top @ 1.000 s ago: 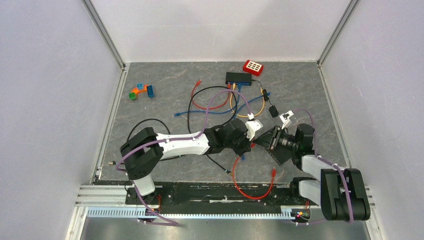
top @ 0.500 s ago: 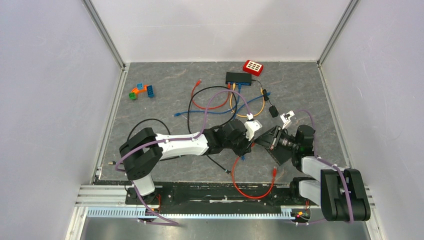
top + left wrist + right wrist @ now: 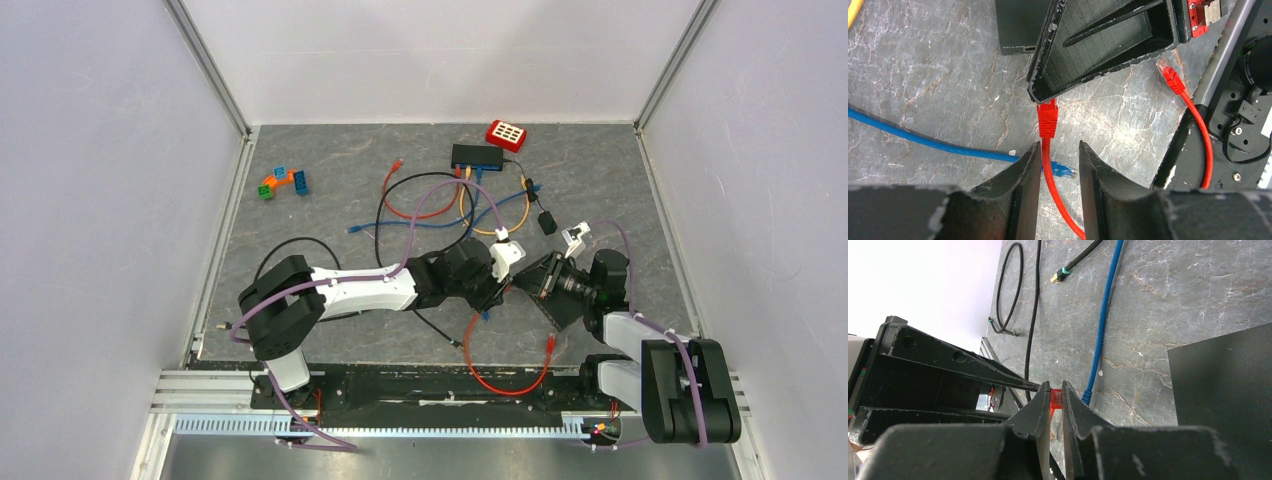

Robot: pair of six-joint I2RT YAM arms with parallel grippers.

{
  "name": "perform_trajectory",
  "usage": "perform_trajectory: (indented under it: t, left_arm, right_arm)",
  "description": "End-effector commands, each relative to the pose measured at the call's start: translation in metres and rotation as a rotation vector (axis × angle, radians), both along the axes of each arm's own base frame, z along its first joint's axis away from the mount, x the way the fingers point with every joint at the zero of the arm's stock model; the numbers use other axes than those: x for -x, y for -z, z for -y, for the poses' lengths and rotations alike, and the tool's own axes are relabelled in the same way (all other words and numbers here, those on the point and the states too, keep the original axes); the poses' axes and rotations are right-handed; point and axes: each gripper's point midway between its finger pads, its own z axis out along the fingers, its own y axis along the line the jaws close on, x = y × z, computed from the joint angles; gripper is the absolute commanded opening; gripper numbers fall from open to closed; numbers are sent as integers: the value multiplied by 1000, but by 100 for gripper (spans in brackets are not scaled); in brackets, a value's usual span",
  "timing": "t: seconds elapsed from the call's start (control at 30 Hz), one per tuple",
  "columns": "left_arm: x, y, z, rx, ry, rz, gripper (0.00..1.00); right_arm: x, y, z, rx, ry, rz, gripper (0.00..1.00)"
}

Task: Insert the plug into the switch port
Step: Adjust the connector.

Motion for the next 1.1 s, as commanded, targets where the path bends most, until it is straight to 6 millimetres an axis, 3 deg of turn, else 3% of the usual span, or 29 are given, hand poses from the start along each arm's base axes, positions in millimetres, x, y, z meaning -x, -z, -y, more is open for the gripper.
perform_trajectory:
  t: [0.0,0.43,0.6,0.73,0.83,0.97,1.07]
  left_arm:
    - [-11,-12,6,51,32,58,36]
    - [-9,3,9,47,46,31,32]
    - [-9,6,10,49,49,31,22]
    - [-9,9,11,47,53,30,4]
    - [-9,7,11,64,50,40,2]
    - [-11,8,11,61,30,35,2]
    - [-14,14,13,40,0,10,2]
  right_arm:
    - [-7,-12,1,4,7,65,9]
    - [-9,-16,2,-1,20,67,9]
    - [-9,-16,2,3,22,69,9]
    - [-8,-13,3,4,26,62,9]
    - [-10,-12,4,17,29,59,11]
    - [-20,-10,11,75,50,59,24]
    - [-40,-15,29,182,102,84,46]
